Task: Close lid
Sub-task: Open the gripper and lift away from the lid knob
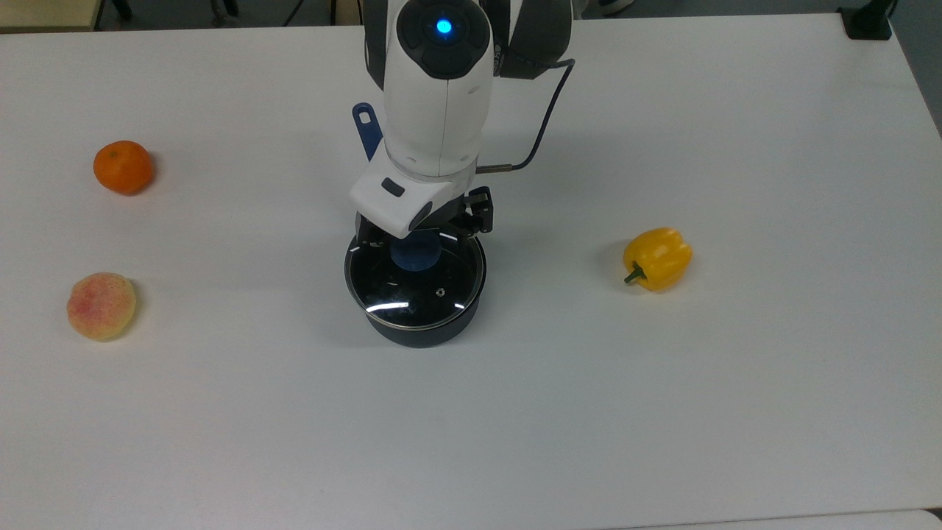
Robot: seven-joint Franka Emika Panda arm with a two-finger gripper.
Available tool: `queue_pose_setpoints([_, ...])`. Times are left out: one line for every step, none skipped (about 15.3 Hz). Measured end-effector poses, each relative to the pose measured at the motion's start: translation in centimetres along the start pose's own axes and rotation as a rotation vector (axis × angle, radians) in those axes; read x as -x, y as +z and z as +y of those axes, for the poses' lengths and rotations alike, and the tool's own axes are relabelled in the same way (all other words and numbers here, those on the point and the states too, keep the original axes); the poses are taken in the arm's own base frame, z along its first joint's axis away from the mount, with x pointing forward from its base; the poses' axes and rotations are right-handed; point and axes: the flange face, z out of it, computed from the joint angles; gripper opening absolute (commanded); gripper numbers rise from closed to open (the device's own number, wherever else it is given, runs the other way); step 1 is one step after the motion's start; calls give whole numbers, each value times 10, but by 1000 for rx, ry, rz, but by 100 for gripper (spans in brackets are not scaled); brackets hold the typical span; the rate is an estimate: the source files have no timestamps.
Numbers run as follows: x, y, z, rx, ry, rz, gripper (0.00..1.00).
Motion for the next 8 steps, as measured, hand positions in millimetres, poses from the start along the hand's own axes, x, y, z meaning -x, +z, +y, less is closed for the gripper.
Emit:
queue_pose_setpoints([1,-4,1,0,3,4,100])
queue_pose_setpoints([3,-10,2,0,6,4,100])
queue_pose_setpoints([6,-17,4,0,10,-7,100])
queue_pose_setpoints([12,-27,6,0,15,-27,100])
queue_pose_setpoints([20,-39,10,-1,21,-46,100])
queue_pose_setpoints([28,-54,13,-1,27,-64,100])
queue_pose_setpoints([37,-70,16,-7,37,-78,100])
queue_pose_setpoints([46,-87,19,-20,56,-86,100])
